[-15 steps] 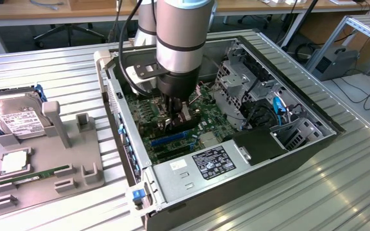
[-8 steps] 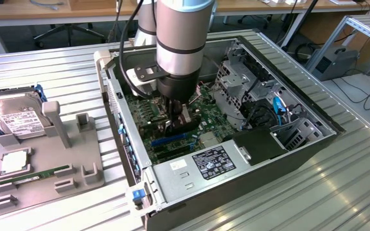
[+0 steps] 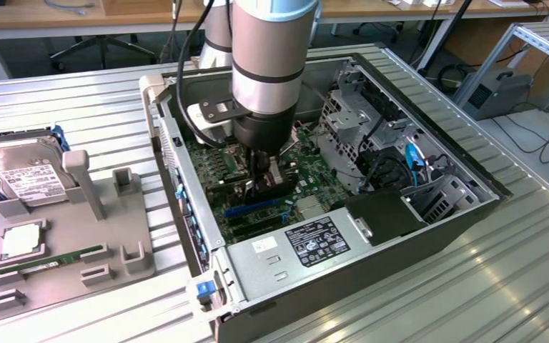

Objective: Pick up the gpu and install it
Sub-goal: 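Insert the gpu into the slot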

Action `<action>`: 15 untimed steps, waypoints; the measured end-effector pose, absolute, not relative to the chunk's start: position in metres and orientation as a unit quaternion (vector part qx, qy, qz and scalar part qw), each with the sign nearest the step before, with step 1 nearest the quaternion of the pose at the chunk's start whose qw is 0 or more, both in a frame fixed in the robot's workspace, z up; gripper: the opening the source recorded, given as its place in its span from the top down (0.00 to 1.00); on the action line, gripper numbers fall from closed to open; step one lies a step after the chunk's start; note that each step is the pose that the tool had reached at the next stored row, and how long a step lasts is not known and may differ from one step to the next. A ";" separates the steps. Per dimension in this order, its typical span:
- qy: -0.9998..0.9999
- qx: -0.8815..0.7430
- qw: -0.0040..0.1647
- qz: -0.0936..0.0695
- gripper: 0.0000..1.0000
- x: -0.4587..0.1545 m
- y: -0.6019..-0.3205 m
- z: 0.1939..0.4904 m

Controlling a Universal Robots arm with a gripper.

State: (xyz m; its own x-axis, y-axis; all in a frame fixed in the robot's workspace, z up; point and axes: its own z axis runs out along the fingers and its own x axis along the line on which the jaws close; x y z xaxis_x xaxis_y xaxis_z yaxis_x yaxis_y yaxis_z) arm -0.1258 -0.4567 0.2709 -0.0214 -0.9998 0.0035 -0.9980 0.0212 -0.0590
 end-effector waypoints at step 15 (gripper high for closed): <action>0.720 -0.693 0.019 -0.022 0.73 -0.127 -0.456 0.268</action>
